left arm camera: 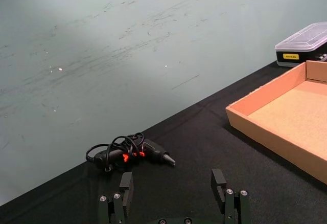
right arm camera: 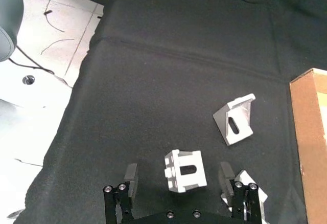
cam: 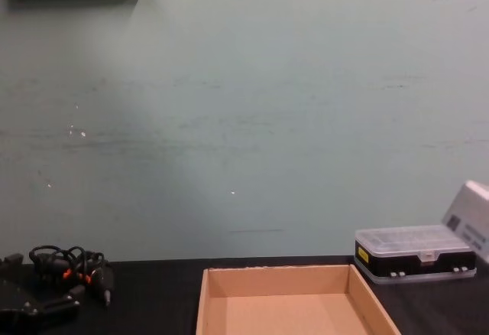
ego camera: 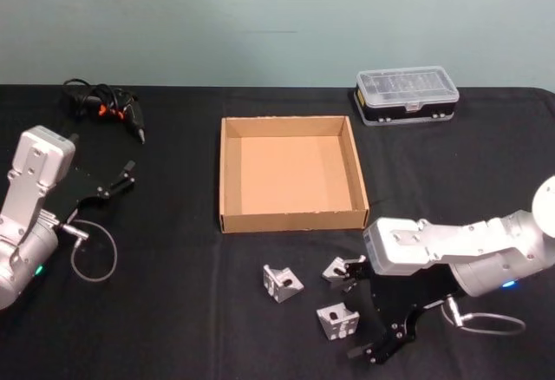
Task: Use one hand to pick up the angle iron from the table and place it into the box.
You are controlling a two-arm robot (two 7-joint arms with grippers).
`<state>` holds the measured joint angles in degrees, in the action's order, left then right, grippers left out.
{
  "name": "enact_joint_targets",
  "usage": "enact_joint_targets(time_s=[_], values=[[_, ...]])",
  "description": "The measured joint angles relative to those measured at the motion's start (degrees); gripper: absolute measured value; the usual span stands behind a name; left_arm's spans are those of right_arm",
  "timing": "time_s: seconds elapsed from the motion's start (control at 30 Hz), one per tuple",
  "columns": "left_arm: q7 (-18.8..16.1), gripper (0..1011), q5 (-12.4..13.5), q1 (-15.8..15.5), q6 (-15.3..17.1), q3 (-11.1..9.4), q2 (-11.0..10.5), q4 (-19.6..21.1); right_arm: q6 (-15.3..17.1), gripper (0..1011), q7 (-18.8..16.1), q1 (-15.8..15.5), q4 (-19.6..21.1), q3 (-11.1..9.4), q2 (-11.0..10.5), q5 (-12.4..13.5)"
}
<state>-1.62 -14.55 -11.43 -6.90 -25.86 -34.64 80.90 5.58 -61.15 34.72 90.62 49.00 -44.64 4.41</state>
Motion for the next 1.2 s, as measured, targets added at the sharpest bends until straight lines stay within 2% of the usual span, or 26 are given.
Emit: enact_joint_targets(time_s=[0.2, 0.37, 0.5, 0.57, 0.63, 0.7, 0.97, 1.0, 1.03, 1.2], values=[[0.0, 1000, 0.0, 0.0, 0.0, 0.0, 0.0, 0.0, 0.0, 993, 0.3, 0.4, -0.3, 1.1, 0.2, 0.2], [0.0, 1000, 0.0, 0.0, 0.0, 0.0, 0.0, 0.0, 0.0, 905, 0.8, 0.7, -0.5, 1.6, 0.3, 0.5], [0.0, 1000, 0.0, 0.0, 0.0, 0.0, 0.0, 0.0, 0.2, 761, 1.6, 0.7, -0.6, 1.8, 0.3, 0.7], [0.0, 1000, 0.0, 0.0, 0.0, 0.0, 0.0, 0.0, 0.2, 733, 1.7, 0.7, -0.6, 1.9, 0.3, 0.7], [0.0, 1000, 0.0, 0.0, 0.0, 0.0, 0.0, 0.0, 0.2, 648, 1.7, 0.7, -0.7, 2.0, 0.3, 0.9], [0.0, 1000, 0.0, 0.0, 0.0, 0.0, 0.0, 0.0, 0.0, 609, 1.7, 0.6, -0.8, 2.1, 0.3, 0.9], [0.0, 1000, 0.0, 0.0, 0.0, 0.0, 0.0, 0.0, -0.4, 341, 2.0, 0.5, -0.9, 2.4, 0.1, 1.1], [0.0, 1000, 0.0, 0.0, 0.0, 0.0, 0.0, 0.0, -0.5, 280, 2.0, 0.5, -1.0, 2.5, 0.1, 1.1], [0.0, 1000, 0.0, 0.0, 0.0, 0.0, 0.0, 0.0, -0.5, 280, 2.0, 0.5, -1.0, 2.5, 0.1, 1.1], [0.0, 1000, 0.0, 0.0, 0.0, 0.0, 0.0, 0.0, -0.5, 110, 2.2, 0.5, -0.9, 2.5, 0.0, 1.2]])
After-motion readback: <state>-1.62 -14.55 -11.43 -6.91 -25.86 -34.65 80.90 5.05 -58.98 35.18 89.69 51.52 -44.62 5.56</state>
